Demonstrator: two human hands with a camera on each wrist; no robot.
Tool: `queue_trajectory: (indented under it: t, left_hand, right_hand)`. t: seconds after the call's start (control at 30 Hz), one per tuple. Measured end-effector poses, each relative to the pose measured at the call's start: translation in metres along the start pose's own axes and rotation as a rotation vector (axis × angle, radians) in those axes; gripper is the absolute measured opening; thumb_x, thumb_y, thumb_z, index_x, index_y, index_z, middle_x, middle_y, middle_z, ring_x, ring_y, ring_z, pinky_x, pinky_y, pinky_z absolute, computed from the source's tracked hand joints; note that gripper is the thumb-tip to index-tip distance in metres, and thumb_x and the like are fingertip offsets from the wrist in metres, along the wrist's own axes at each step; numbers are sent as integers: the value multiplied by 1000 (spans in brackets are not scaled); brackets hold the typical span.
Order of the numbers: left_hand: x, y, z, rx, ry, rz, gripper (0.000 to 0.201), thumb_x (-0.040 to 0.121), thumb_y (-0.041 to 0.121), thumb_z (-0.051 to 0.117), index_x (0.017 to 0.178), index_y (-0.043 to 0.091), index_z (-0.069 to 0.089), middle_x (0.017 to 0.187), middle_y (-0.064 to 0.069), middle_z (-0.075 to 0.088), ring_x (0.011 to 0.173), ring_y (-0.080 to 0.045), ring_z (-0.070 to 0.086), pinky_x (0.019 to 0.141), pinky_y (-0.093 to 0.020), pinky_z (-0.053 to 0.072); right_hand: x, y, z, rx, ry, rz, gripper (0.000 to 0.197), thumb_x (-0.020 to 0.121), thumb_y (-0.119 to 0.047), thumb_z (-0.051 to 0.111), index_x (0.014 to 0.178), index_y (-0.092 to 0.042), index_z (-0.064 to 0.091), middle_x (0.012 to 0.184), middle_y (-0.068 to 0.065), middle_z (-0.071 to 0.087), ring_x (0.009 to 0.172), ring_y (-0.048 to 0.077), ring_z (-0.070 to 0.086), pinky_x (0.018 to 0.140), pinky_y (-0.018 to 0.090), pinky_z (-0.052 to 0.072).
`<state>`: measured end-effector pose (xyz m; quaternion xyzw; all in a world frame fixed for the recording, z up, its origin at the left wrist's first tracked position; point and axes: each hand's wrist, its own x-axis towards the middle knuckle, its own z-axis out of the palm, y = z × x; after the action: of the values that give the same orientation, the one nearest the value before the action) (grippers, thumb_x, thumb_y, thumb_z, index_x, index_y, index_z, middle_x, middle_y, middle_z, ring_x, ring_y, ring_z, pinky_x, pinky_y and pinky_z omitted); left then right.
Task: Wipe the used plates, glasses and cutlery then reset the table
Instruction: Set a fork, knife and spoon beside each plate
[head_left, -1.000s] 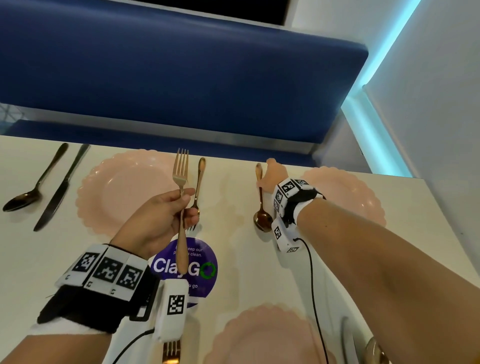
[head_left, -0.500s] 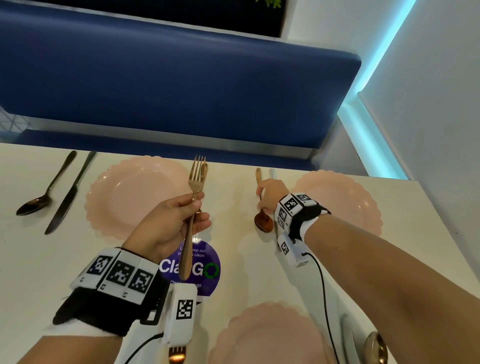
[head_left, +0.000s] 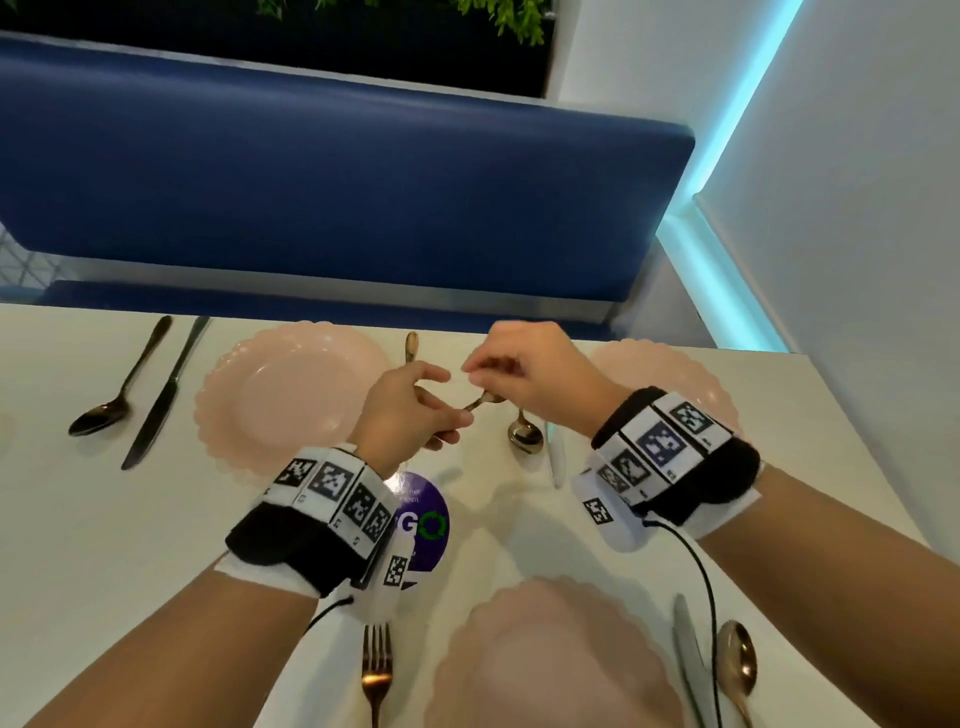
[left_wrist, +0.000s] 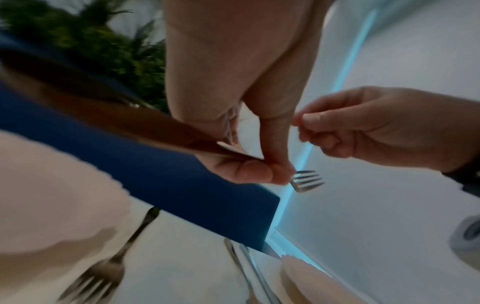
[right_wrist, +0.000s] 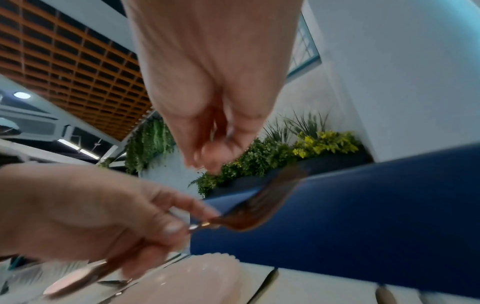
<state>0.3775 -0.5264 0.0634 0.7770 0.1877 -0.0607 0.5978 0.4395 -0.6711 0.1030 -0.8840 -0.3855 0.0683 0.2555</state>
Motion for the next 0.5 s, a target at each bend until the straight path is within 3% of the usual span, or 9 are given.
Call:
queue_trajectory:
  t: [0.1,0.17,0.27,0.33,0.43,0.5]
  left_hand:
    - [-6,19,16,238,-112,142,49,76,8,75,119,12,53,77,-6,70,62,-15,67,62,-27,58]
    - [-12,28,24,332,-220,183,56,77,6,73,127,14,48,86,-5,69,72,-17,68,73,-31,59]
    - [-19,36,25,547,-337,226,52,82,8,67,129,16,47,94,-1,68,80,-13,64,77,-26,52]
    - [-22,41,26,640,-340,260,41,85,11,64,124,16,53,92,1,67,80,-9,60,75,-20,45]
    - [-26,47,44,672,-348,303,36,89,8,59,123,17,55,98,0,64,79,-8,56,66,-13,41]
    - [-28,50,59,760,-407,313,34,92,11,54,126,16,53,112,-3,63,86,-11,53,75,-17,40]
  right_hand:
    - [-17,-2,1,-65,-228,192,26,94,-16,52,115,-9,65,111,8,67,89,12,56,93,28,43]
    - [-33,-1,-3,-17,-245,287,26,94,-16,53,117,-7,63,108,10,67,89,18,62,82,24,47]
    - [-60,3,-14,12,-220,374,24,95,-15,53,113,-6,65,87,1,61,65,5,52,59,10,38]
    - [-77,5,-19,-20,-224,410,23,95,-16,52,111,-8,67,81,-5,57,62,4,46,60,11,37]
    - [-96,9,-15,-114,-244,369,19,93,-13,54,104,-7,68,92,5,63,77,14,49,75,20,36]
    - [-105,16,-10,-92,-232,351,15,91,-4,52,95,-4,67,90,10,64,79,17,48,74,22,34]
